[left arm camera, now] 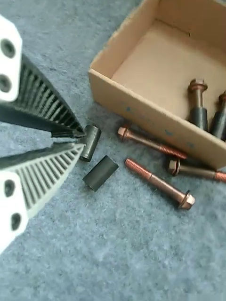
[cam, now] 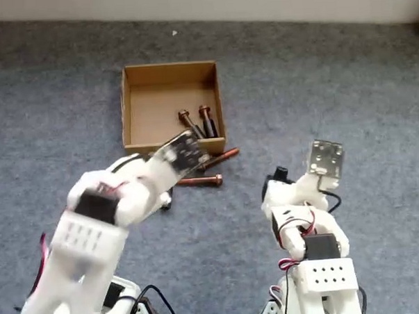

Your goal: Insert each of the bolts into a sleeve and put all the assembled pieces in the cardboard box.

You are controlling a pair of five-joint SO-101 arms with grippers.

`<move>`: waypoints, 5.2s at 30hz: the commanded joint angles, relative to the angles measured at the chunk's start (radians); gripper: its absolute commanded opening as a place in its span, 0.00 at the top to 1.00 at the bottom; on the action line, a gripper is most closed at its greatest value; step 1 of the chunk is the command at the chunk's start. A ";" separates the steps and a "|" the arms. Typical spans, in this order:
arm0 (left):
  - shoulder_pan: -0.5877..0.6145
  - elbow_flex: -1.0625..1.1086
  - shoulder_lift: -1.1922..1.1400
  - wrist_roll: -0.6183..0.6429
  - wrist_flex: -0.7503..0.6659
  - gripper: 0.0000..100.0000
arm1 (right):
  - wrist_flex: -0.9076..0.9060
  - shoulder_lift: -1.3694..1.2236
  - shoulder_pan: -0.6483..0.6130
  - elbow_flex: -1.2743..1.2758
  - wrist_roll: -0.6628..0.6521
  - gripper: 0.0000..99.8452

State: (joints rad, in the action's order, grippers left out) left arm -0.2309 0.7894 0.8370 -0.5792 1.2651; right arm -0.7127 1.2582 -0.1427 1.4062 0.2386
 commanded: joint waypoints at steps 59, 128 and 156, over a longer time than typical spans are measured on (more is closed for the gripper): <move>-0.252 -0.924 -1.300 -0.110 0.081 0.99 | 0.031 0.021 0.096 -0.016 0.035 0.99; -0.114 0.292 0.664 0.848 -0.687 0.99 | 0.168 0.530 -0.590 0.151 -0.394 0.99; -0.262 0.328 0.664 0.844 -0.614 0.99 | 0.272 0.573 -0.622 0.208 -0.416 0.99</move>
State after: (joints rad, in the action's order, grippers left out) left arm -0.4718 1.1178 1.4891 0.2539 0.6544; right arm -0.4733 1.8151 -0.7549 1.6303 -0.1680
